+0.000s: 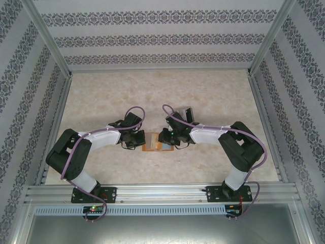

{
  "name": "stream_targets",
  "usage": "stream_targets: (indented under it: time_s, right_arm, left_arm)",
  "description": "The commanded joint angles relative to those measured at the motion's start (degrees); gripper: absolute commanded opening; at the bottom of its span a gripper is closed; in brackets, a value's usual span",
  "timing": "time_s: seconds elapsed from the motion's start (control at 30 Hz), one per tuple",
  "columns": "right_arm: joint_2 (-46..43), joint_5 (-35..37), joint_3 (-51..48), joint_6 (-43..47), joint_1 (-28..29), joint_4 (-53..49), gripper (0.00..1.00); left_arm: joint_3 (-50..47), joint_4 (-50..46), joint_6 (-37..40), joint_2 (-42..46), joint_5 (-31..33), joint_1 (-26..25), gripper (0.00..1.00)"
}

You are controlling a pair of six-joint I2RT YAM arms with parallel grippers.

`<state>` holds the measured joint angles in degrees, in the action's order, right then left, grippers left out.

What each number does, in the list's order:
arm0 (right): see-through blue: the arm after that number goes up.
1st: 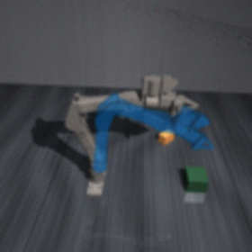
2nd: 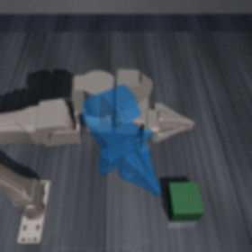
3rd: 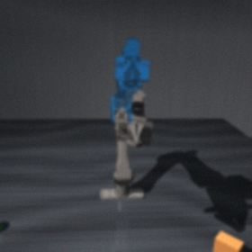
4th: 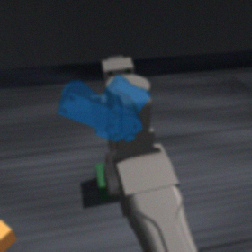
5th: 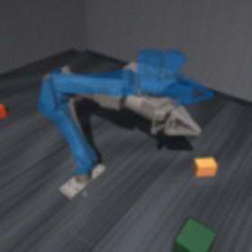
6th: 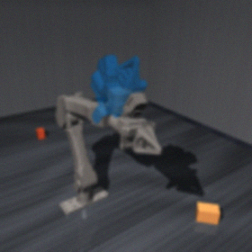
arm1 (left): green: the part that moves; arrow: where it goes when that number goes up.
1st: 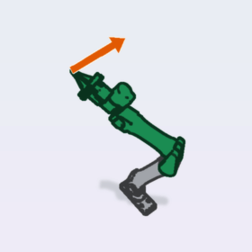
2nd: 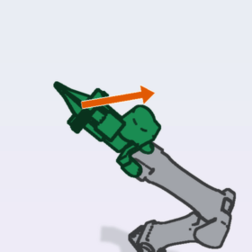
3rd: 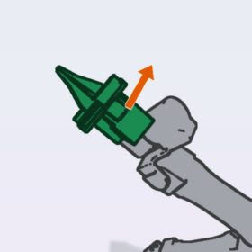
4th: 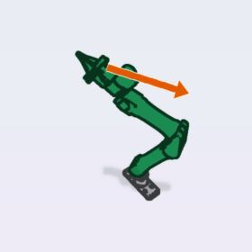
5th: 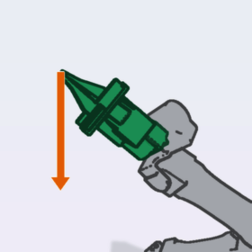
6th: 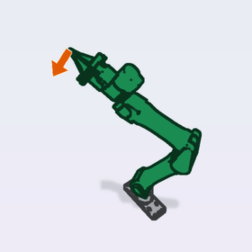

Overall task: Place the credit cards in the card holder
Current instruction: Insert the credit card into the card slot.

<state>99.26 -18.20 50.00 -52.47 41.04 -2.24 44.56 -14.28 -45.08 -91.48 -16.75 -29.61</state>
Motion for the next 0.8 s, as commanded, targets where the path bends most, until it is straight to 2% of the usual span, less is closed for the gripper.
stream_targets:
  time_s: [0.0, 0.13, 0.53, 0.77]
  right_arm:
    - [1.02, 0.27, 0.97, 0.80, 0.70, -0.96, 0.19]
    - [3.98, -2.47, 2.91, 1.11, 1.41, 0.87, 0.16]
    - [6.38, -5.64, 6.44, 1.49, 1.67, 2.07, 0.15]
    - [-0.39, 1.33, 5.28, 4.64, 1.09, -5.99, 0.17]
  left_arm:
    - [-1.50, -0.53, 0.38, -1.14, -0.70, 0.29, 0.00]
    - [-1.33, -0.18, 0.52, -1.84, -1.40, 0.34, 0.00]
    - [-1.12, -0.61, 0.54, -2.04, -0.83, 0.33, 0.00]
    - [-1.13, -1.36, 0.60, -1.43, -0.03, 0.34, 0.00]
